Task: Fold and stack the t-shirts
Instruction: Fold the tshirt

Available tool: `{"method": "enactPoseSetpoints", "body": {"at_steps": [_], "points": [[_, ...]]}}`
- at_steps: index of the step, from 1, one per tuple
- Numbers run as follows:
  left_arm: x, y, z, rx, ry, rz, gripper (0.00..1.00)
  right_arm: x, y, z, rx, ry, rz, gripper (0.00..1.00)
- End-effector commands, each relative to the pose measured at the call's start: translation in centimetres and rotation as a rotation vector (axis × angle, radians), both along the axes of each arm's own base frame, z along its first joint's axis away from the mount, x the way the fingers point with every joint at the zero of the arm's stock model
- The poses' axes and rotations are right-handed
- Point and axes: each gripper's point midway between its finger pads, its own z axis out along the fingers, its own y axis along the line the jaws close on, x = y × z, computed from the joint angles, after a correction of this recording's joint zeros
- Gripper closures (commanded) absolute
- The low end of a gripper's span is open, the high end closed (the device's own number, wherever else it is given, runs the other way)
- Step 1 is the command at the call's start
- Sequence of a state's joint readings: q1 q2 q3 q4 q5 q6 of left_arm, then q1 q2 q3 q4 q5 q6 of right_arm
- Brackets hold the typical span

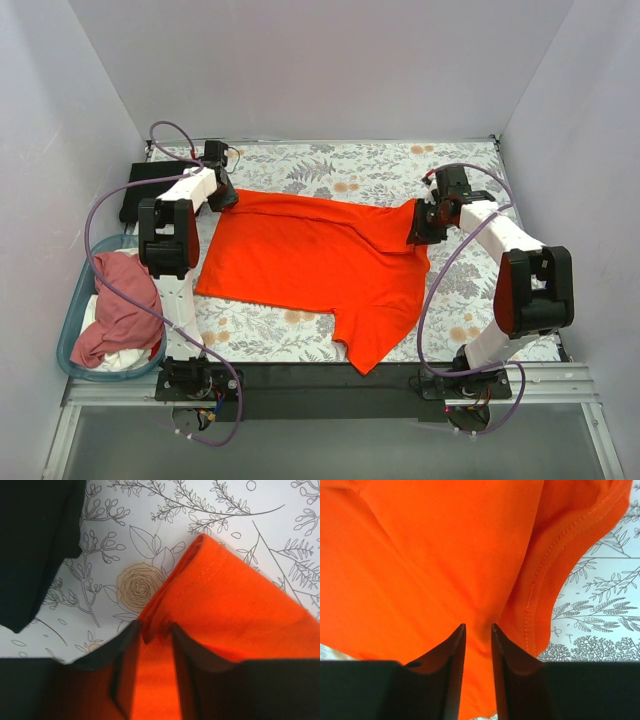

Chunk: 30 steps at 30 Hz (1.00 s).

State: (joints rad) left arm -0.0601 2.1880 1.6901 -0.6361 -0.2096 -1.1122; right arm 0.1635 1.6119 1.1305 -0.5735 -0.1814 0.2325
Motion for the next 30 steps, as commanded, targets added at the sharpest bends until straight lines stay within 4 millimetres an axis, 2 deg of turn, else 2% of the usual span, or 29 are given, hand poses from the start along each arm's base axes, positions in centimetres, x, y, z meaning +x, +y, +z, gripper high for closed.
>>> {"method": "enactPoseSetpoints", "body": {"at_steps": [1, 2, 3, 4, 5, 7, 8, 11, 15, 16, 20, 25, 26, 30], "points": [[0.6, 1.4, 3.0, 0.035, -0.066, 0.060, 0.64, 2.6, -0.2, 2.3, 0.079, -0.107, -0.045, 0.64], [0.8, 1.5, 3.7, 0.036, -0.083, 0.062, 0.57, 3.1, -0.4, 2.8, 0.110, -0.125, -0.067, 0.62], [0.9, 1.6, 4.5, 0.039, -0.100, 0.063, 0.49, 4.6, -0.9, 3.9, 0.178, -0.188, -0.091, 0.61], [1.2, 1.6, 5.3, 0.041, -0.120, 0.064, 0.47, 5.1, -1.2, 4.5, 0.226, -0.205, -0.136, 0.61], [1.5, 1.6, 6.5, 0.041, -0.146, 0.061, 0.46, 5.5, -1.9, 4.2, 0.254, -0.219, -0.171, 0.61], [1.9, 1.3, 7.8, 0.028, -0.178, 0.048, 0.46, 7.1, -3.1, 4.7, 0.307, -0.271, -0.228, 0.62], [2.0, 1.1, 8.4, 0.020, -0.195, 0.040, 0.46, 7.5, -3.8, 4.3, 0.309, -0.276, -0.250, 0.63], [2.5, 0.1, 8.8, -0.021, -0.222, 0.000, 0.47, 8.9, -4.9, 3.4, 0.309, -0.297, -0.278, 0.65], [2.9, -0.8, 7.5, -0.050, -0.211, -0.040, 0.53, 10.5, -6.2, 1.9, 0.263, -0.327, -0.286, 0.65], [2.9, -1.0, 7.2, -0.055, -0.210, -0.046, 0.56, 10.6, -6.4, 0.9, 0.255, -0.313, -0.283, 0.65], [3.0, -2.0, 5.3, -0.104, -0.185, -0.079, 0.59, 11.3, -7.0, -0.9, 0.224, -0.304, -0.238, 0.63], [3.2, -2.1, 3.1, -0.106, -0.157, -0.080, 0.61, 11.6, -7.1, -2.7, 0.208, -0.281, -0.200, 0.61], [3.1, -2.1, 2.3, -0.106, -0.140, -0.078, 0.61, 12.1, -7.2, -2.7, 0.202, -0.303, -0.194, 0.61], [2.4, -1.9, 0.1, -0.101, -0.096, -0.066, 0.63, 12.1, -7.0, -3.9, 0.204, -0.285, -0.170, 0.61]]}}
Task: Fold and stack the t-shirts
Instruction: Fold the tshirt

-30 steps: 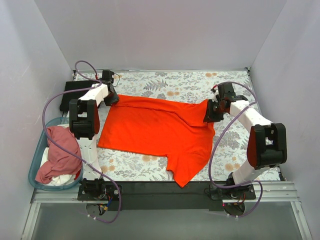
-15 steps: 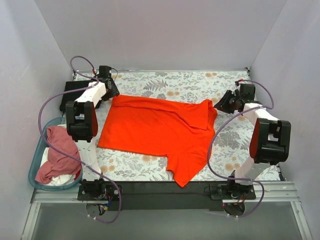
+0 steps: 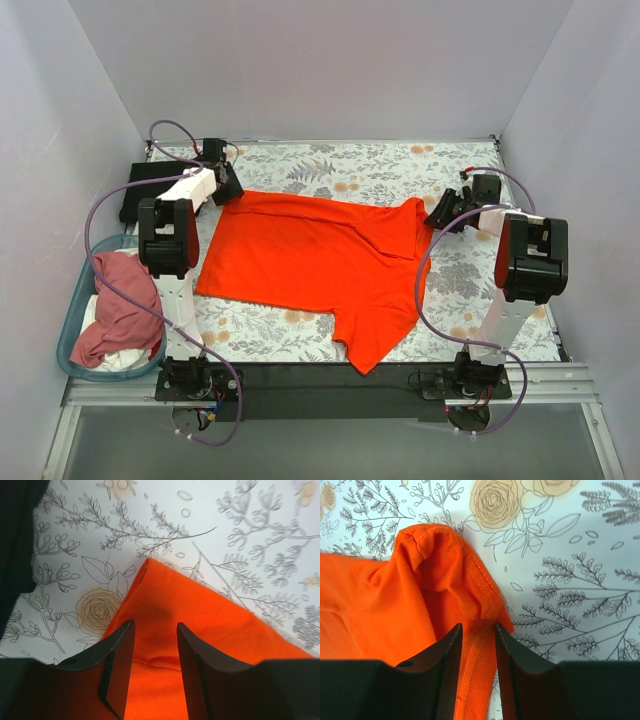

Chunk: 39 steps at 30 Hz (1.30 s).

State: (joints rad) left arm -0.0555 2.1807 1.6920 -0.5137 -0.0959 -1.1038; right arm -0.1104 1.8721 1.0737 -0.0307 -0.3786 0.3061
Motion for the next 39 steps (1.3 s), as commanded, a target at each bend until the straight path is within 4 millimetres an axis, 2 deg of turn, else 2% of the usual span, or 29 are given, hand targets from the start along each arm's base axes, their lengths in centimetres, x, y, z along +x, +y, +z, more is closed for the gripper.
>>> {"method": "enactPoseSetpoints", "body": {"at_steps": [1, 3, 5, 6, 7, 12, 14, 16, 18, 20, 21, 23, 27, 28, 32, 37, 39], "points": [[-0.9, 0.2, -2.1, 0.010, 0.043, 0.004, 0.63, 2.1, -0.2, 0.6, -0.020, -0.080, 0.045, 0.61], [-1.3, 0.4, -3.1, 0.019, 0.063, 0.013, 0.64, 1.8, -0.3, -0.2, -0.019, -0.059, 0.044, 0.65], [-1.7, 0.9, -3.9, 0.041, 0.081, 0.030, 0.64, 1.6, -0.7, -0.7, -0.020, -0.042, 0.023, 0.79], [-1.9, 1.1, -4.4, 0.044, 0.092, 0.042, 0.65, 1.4, -1.2, -1.2, -0.033, -0.027, -0.004, 0.91], [-2.1, 1.4, -4.6, 0.059, 0.100, 0.054, 0.66, 1.3, -2.1, -1.4, -0.035, -0.016, -0.036, 0.96], [-2.8, 2.5, -5.1, 0.091, 0.134, 0.103, 0.66, 0.8, -6.6, -2.4, -0.059, 0.035, -0.217, 0.99], [-3.0, 2.5, -5.1, 0.093, 0.141, 0.107, 0.66, 0.9, -7.8, -2.2, -0.056, 0.034, -0.254, 0.99], [-3.1, 2.4, -4.8, 0.084, 0.138, 0.108, 0.66, 1.5, -8.1, -1.3, -0.054, 0.010, -0.248, 0.99], [-3.1, 1.9, -4.8, 0.058, 0.134, 0.093, 0.65, 1.9, -7.4, -0.3, -0.025, -0.010, -0.218, 0.96], [-3.0, 1.4, -4.7, 0.035, 0.126, 0.082, 0.64, 2.1, -6.4, 0.9, 0.015, -0.035, -0.182, 0.88], [-2.9, 1.0, -4.6, 0.017, 0.120, 0.071, 0.64, 2.3, -5.9, 1.9, 0.024, -0.057, -0.167, 0.79], [-2.8, 0.8, -4.5, 0.006, 0.114, 0.061, 0.63, 2.5, -4.5, 3.1, 0.040, -0.081, -0.131, 0.72], [-2.6, 0.4, -4.2, -0.007, 0.106, 0.050, 0.61, 2.6, -1.3, 6.0, 0.066, -0.143, -0.056, 0.70], [-2.8, 0.4, -4.4, -0.008, 0.112, 0.051, 0.61, 2.5, -0.3, 6.2, 0.071, -0.146, -0.032, 0.70], [-3.3, 0.5, -4.3, -0.007, 0.107, 0.054, 0.60, 2.8, 1.7, 6.6, 0.115, -0.161, 0.016, 0.70], [-3.6, 0.5, -4.0, -0.006, 0.093, 0.051, 0.57, 3.1, 3.6, 5.0, 0.144, -0.125, 0.059, 0.70], [-3.7, 0.6, -4.2, 0.000, 0.098, 0.051, 0.57, 3.0, 3.5, 4.0, 0.135, -0.106, 0.047, 0.70]]}}
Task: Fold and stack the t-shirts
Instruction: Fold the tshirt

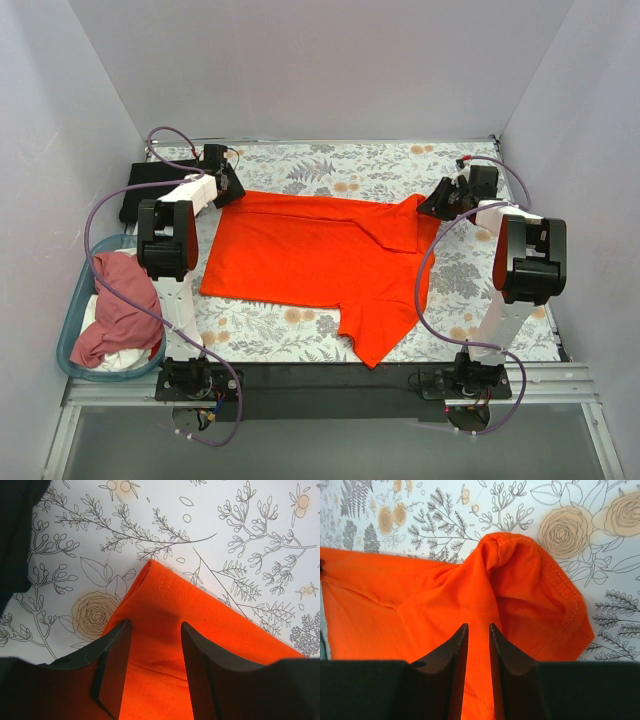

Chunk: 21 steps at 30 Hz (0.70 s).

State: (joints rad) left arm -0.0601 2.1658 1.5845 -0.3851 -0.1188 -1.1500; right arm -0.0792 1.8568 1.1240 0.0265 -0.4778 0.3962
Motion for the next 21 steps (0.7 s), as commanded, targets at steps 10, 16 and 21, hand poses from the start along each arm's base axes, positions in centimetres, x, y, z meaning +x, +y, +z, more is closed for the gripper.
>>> {"method": "enactPoseSetpoints", "body": {"at_steps": [10, 16, 21], "points": [[-3.8, 0.5, -3.0, 0.006, 0.146, 0.002, 0.56, -0.5, 1.0, -3.0, 0.038, 0.040, 0.014, 0.69], [-4.0, 0.6, -3.1, 0.010, 0.149, 0.003, 0.55, -0.4, 0.5, -3.3, 0.007, 0.040, -0.008, 0.69], [-4.1, 0.5, -3.2, 0.012, 0.152, 0.001, 0.55, -0.6, 0.5, -3.9, -0.001, 0.046, -0.003, 0.63]]}}
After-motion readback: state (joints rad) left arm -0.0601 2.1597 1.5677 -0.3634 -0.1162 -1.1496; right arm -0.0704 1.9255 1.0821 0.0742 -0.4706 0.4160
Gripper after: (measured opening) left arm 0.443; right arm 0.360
